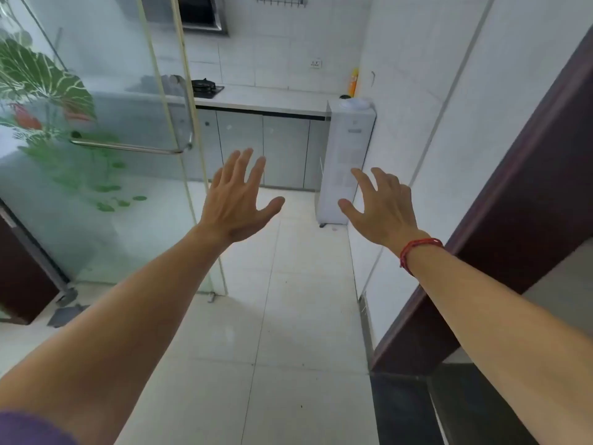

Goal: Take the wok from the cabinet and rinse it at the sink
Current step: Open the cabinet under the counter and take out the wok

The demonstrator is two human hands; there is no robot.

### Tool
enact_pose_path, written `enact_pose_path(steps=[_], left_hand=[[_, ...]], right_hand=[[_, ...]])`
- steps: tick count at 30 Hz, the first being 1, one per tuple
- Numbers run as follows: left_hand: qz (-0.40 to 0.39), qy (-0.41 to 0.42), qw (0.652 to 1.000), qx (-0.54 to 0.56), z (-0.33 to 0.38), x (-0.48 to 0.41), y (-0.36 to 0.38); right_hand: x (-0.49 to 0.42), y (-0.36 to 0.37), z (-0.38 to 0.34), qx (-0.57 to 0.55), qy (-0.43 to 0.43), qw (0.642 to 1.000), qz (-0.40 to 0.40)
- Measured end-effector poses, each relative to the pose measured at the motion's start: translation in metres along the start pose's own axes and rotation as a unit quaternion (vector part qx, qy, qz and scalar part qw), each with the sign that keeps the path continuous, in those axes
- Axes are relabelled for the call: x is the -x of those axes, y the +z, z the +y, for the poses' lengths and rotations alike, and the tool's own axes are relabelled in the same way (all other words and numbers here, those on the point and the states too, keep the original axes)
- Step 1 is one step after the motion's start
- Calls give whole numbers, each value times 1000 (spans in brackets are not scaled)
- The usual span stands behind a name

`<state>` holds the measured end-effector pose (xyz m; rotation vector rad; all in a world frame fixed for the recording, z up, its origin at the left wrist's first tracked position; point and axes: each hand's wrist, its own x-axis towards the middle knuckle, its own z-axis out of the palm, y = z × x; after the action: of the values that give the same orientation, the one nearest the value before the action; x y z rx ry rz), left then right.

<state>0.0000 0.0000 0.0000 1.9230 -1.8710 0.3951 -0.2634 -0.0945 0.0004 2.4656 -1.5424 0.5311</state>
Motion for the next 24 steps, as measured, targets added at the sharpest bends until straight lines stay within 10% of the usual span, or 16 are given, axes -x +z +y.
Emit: enact_pose_path(steps=[24], left_hand=[[-42, -56, 997, -22, -67, -317, 205]], right_hand=[[-347, 191, 114, -30, -14, 997, -71]])
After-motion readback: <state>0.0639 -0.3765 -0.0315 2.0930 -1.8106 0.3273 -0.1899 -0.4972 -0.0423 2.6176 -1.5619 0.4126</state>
